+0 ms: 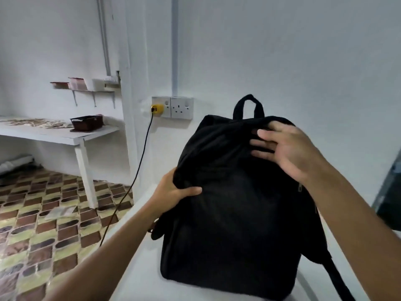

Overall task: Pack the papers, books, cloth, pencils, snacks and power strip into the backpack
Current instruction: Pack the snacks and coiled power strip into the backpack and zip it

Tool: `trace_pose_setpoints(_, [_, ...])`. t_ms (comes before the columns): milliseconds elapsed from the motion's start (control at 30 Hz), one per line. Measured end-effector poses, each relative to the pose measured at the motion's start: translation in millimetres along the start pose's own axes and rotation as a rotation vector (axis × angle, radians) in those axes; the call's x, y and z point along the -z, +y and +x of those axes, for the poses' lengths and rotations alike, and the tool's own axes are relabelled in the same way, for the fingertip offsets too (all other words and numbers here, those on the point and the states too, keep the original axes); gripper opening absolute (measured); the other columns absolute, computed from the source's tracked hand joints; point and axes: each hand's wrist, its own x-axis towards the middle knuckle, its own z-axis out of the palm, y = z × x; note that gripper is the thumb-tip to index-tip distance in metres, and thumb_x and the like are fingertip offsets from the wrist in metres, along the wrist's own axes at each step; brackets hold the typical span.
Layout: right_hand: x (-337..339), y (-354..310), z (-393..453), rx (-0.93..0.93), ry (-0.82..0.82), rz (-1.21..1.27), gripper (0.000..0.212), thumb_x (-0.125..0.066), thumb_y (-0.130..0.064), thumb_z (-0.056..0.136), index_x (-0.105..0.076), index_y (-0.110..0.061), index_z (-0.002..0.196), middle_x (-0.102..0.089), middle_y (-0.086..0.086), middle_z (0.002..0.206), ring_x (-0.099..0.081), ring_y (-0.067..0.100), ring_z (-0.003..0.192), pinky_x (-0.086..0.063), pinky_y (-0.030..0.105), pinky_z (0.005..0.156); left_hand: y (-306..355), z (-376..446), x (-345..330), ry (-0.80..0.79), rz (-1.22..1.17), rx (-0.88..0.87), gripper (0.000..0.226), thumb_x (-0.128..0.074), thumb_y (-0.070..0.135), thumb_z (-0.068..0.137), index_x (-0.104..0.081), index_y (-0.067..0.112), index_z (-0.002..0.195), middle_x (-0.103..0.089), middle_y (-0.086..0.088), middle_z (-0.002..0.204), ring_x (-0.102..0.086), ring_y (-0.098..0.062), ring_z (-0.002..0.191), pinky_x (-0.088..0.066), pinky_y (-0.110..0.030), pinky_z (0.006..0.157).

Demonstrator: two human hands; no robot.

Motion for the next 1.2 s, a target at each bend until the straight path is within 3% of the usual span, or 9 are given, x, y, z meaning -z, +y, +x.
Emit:
trace_pose_setpoints(67, [18.1, 5.0, -16.9, 0.262, 0.154, -0.239, 0.029, -0.065, -0.007, 0.086, -0.061, -0.018, 0.112, -0.071, -0.002, 0.100, -0.068, 0.014, 0.092, -0.053, 0.027, 0.070, -7.8, 8.9, 1.6, 0.010, -0.124, 0.040, 0.041, -0.083, 0.016, 0.070, -0.065, 0.018, 0.107, -0.074, 0.003, 0.101, -0.069, -0.014, 0.097, -0.054, -0.028, 0.083])
trace_pose_setpoints(133, [43.4, 26.0, -30.3, 0.497, 0.515, -0.526, 0.038, -0.073, -0.016, 0.081, -0.061, -0.019, 0.118, -0.066, -0.008, 0.109, -0.060, 0.013, 0.103, -0.047, 0.026, 0.077, -20.2, 17.6, 4.1, 0.026, -0.252, 0.117, 0.031, -0.077, 0.006, 0.074, -0.067, 0.010, 0.103, -0.075, -0.003, 0.097, -0.070, -0.022, 0.095, -0.055, -0.031, 0.080])
trace_pose_setpoints(200, [66.8, 67.6, -36.4, 0.362, 0.609, -0.723, 0.078, -0.081, -0.031, 0.073, -0.041, -0.025, 0.139, -0.046, -0.007, 0.137, -0.040, 0.013, 0.128, -0.037, 0.029, 0.099, -31.4, 22.7, 6.8, 0.037, -0.332, 0.182, 0.028, -0.073, 0.001, 0.077, -0.067, 0.002, 0.104, -0.074, -0.010, 0.098, -0.069, -0.029, 0.097, -0.057, -0.034, 0.082])
trace_pose_setpoints(267, [76.4, 111.5, -36.9, -0.044, 0.322, -0.501, 0.108, -0.083, -0.044, 0.060, -0.022, -0.032, 0.148, -0.034, -0.011, 0.147, -0.035, 0.010, 0.134, -0.033, 0.030, 0.106, -38.8, 28.9, 6.4, 0.046, -0.390, 0.210, 0.025, -0.070, 0.000, 0.078, -0.066, -0.001, 0.102, -0.073, -0.013, 0.098, -0.068, -0.030, 0.095, -0.058, -0.033, 0.081])
trace_pose_setpoints(367, [79.1, 156.5, -32.4, -0.225, 0.135, -0.072, 0.082, -0.082, -0.054, 0.055, -0.052, -0.033, 0.128, -0.060, -0.006, 0.130, -0.063, 0.012, 0.110, -0.049, 0.032, 0.090, -41.9, 34.7, -2.7, 0.070, -0.424, 0.184, 0.018, -0.069, 0.002, 0.079, -0.068, 0.002, 0.097, -0.074, -0.011, 0.091, -0.070, -0.025, 0.087, -0.059, -0.029, 0.074])
trace_pose_setpoints(500, [77.2, 166.4, -28.7, -0.078, 0.328, -0.096, 0.035, -0.073, -0.035, 0.072, -0.067, -0.020, 0.104, -0.073, -0.004, 0.100, -0.069, 0.012, 0.090, -0.052, 0.027, 0.077, -41.4, 45.7, -22.2, 0.199, -0.413, 0.150, 0.012, -0.071, 0.002, 0.080, -0.070, 0.011, 0.088, -0.074, -0.006, 0.083, -0.070, -0.022, 0.080, -0.058, -0.032, 0.072])
trace_pose_setpoints(700, [126.2, 135.3, 15.3, 0.140, 0.460, -0.155, 0.016, -0.071, -0.024, 0.080, -0.065, -0.016, 0.092, -0.069, -0.008, 0.083, -0.065, 0.000, 0.072, -0.050, 0.013, 0.063, -1.5, 97.6, -68.5, 0.210, -0.440, -0.006, 0.015, -0.069, -0.002, 0.081, -0.070, 0.012, 0.087, -0.074, 0.002, 0.078, -0.069, -0.015, 0.075, -0.058, -0.028, 0.070])
trace_pose_setpoints(900, [212.0, 131.0, 74.0, 0.174, 0.492, -0.225, 0.016, -0.069, -0.031, 0.083, -0.065, -0.022, 0.096, -0.068, -0.008, 0.093, -0.065, 0.004, 0.083, -0.051, 0.024, 0.076, 16.0, 178.2, -143.8, 0.120, -0.472, -0.045, 0.014, -0.071, 0.001, 0.080, -0.070, 0.010, 0.091, -0.074, -0.004, 0.088, -0.069, -0.019, 0.083, -0.057, -0.034, 0.080])
trace_pose_setpoints(1200, [280.0, 206.6, 111.4, -0.122, 0.464, -0.249, 0.049, -0.063, -0.045, 0.086, -0.053, -0.025, 0.130, -0.062, -0.008, 0.119, -0.058, 0.016, 0.111, -0.045, 0.035, 0.097, -48.6, 236.0, -226.5, 0.161, -0.226, 0.086, 0.028, -0.074, 0.017, 0.081, -0.066, 0.018, 0.109, -0.070, 0.003, 0.105, -0.066, -0.017, 0.097, -0.053, -0.033, 0.087])
